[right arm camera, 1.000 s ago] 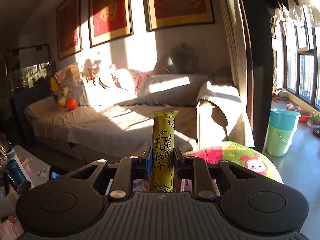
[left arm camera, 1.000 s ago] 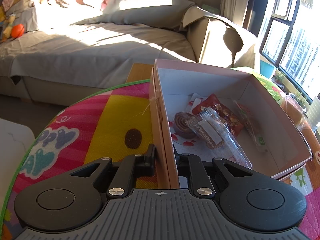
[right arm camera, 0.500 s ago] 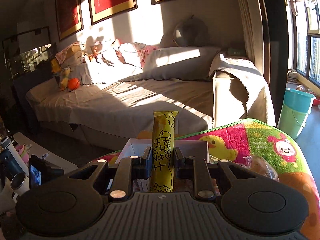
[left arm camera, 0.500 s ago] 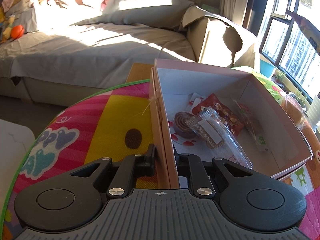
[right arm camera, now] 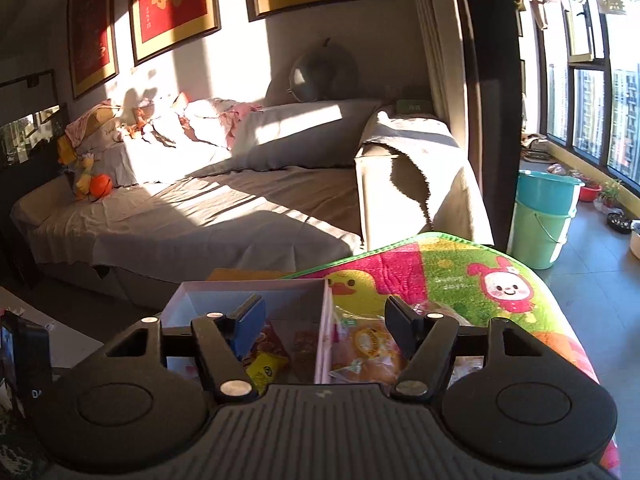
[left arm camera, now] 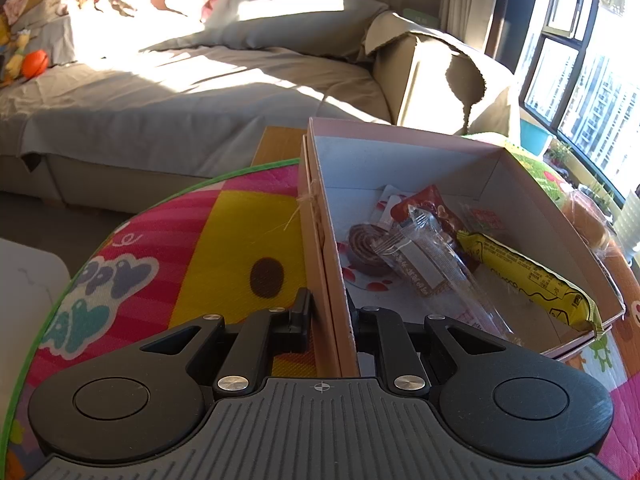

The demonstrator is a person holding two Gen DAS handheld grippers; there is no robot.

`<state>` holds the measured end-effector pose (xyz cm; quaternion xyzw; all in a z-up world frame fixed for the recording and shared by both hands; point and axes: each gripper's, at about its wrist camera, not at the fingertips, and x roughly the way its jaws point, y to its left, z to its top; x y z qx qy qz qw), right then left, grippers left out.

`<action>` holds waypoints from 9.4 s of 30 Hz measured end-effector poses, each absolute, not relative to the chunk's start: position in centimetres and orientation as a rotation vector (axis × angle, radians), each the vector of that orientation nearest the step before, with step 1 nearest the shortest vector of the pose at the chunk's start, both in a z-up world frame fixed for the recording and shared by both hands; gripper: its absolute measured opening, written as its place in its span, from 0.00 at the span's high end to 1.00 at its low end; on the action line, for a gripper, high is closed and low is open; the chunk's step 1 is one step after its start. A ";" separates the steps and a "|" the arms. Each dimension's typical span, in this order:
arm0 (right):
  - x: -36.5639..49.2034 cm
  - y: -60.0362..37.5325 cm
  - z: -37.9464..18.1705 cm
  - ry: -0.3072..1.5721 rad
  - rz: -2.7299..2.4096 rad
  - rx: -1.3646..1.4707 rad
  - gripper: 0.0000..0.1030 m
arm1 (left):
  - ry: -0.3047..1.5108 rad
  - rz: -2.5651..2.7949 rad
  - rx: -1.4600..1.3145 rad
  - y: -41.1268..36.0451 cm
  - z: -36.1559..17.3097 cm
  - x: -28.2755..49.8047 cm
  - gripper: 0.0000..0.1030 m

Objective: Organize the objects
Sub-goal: 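Carry the yellow stick into the pink box and open the right tool, then move the right tool toward the round bread packet with yellow label, then grasp the round bread packet with the right tool, then carry the bread packet into the pink box and open the right tool, then move the right tool back toward the remaining packets on the mat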

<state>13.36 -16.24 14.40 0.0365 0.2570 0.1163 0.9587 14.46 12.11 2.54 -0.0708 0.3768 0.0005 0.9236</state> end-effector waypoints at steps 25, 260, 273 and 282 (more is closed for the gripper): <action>12.6 -8.4 7.7 0.584 0.314 -0.243 0.54 | 0.776 0.003 -0.138 12.4 2.2 14.3 0.85; 20.5 -20.4 3.0 0.759 0.087 -0.047 0.15 | 0.750 0.015 -0.053 11.2 2.6 13.8 0.88; 17.6 -22.2 4.0 0.826 0.152 0.064 0.71 | 0.750 0.012 -0.061 11.6 2.5 13.6 0.88; 12.0 -22.5 5.9 0.869 0.319 0.063 0.70 | 0.750 0.010 -0.064 11.6 2.6 13.6 0.88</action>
